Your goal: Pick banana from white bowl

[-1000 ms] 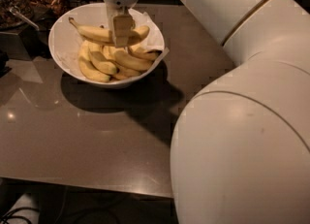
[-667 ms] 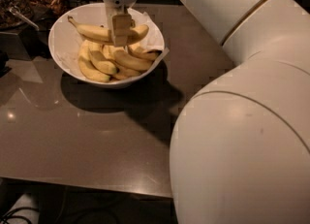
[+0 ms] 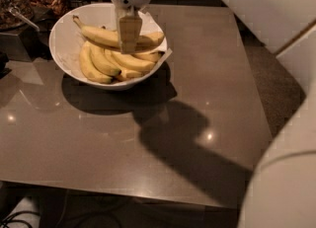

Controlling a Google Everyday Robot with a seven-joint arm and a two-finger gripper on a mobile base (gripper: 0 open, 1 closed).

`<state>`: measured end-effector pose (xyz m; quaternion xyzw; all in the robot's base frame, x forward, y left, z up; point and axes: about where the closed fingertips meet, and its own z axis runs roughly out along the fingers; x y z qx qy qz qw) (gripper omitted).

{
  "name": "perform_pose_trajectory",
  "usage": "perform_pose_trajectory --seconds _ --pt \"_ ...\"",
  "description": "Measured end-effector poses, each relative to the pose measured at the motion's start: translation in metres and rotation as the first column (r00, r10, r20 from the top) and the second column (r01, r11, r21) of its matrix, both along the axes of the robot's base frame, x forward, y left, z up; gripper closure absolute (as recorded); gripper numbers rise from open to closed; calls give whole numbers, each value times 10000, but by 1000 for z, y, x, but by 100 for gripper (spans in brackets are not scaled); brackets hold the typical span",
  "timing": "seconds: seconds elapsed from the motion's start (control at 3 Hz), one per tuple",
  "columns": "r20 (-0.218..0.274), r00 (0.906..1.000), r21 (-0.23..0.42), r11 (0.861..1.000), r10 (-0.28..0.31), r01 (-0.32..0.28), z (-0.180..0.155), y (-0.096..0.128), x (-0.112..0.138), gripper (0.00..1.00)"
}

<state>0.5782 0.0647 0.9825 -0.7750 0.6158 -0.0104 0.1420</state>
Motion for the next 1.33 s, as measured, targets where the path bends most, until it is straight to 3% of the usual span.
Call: perform_pose_trajectory --seconds 0.33,1.0,1.33 --pt "-381 9985 151 9991 -394 400 2 -9 -37 100" --pt "-320 9990 266 9991 -326 335 10 -2 -43 100" --pt "-654 9961 243 9979 -587 604 15 -6 -64 100"
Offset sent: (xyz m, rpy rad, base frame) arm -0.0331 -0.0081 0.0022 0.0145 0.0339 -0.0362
